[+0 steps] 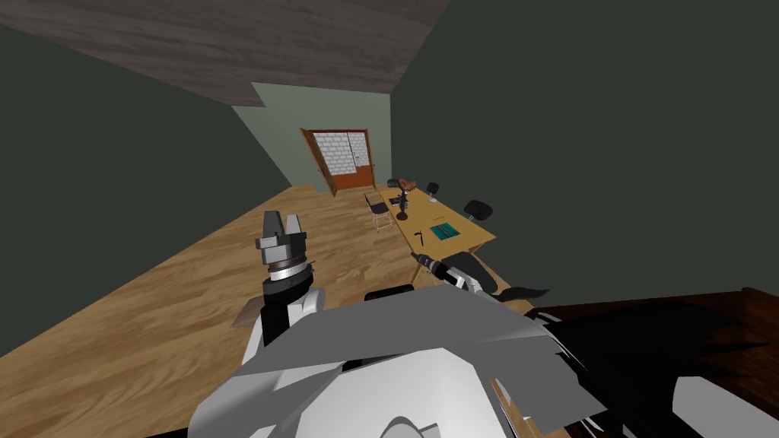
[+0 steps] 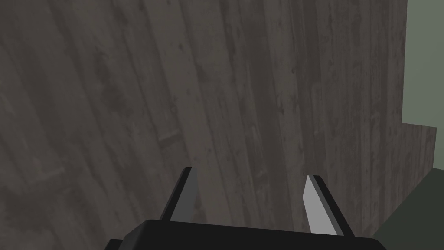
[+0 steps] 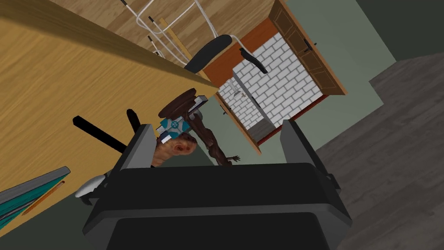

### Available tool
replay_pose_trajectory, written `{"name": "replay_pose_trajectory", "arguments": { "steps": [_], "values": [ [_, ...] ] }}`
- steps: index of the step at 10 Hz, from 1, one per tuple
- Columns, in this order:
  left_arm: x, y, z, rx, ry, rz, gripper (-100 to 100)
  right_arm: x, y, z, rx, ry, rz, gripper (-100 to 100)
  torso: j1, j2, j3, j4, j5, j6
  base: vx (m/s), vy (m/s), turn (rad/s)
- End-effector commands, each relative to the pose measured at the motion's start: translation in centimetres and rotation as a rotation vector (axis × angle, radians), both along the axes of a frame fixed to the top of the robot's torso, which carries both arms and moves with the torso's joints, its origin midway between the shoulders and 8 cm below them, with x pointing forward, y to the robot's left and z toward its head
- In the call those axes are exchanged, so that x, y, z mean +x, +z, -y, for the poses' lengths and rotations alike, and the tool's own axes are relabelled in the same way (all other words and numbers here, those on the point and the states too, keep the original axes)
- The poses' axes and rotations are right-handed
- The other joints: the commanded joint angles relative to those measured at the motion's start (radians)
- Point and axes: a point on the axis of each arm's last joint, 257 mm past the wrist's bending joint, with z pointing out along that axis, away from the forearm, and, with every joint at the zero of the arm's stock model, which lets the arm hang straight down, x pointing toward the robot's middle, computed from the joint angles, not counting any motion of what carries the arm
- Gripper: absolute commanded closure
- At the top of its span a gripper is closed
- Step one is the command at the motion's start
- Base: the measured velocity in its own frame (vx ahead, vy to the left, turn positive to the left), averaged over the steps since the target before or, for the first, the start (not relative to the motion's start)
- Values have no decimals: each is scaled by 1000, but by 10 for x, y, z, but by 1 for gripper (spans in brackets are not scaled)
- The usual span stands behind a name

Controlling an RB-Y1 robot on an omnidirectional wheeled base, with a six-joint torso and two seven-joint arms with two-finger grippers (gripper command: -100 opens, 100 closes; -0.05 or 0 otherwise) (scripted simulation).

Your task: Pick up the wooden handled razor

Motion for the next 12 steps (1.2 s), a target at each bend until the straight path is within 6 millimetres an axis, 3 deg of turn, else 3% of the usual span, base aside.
{"name": "replay_pose_trajectory", "arguments": {
  "steps": [1,2,3,6,8,12],
  "values": [
    [0,0,0,0,0,0,0,2,-13,20,-73,3,-25,-100,0,0,0,0,0,0,46,36,120],
    [0,0,0,0,0,0,0,2,-23,41,-134,-1,-50,-100,0,0,0,0,0,-1,48,51,208],
    [0,0,0,0,0,0,0,-2,-30,48,-144,-9,-65,-100,0,0,0,0,0,0,34,30,47],
    [0,0,0,0,0,0,0,-4,-52,117,-319,-41,-137,-100,-1,0,0,0,0,0,51,26,135],
    [0,0,0,0,0,0,0,-4,-52,117,-319,-41,-137,-100,-2,0,0,0,0,0,31,8,18],
    [0,0,0,0,0,0,0,-3,-55,200,-499,-103,-199,-100,-2,0,0,0,0,0,43,14,126]
  ]
}}
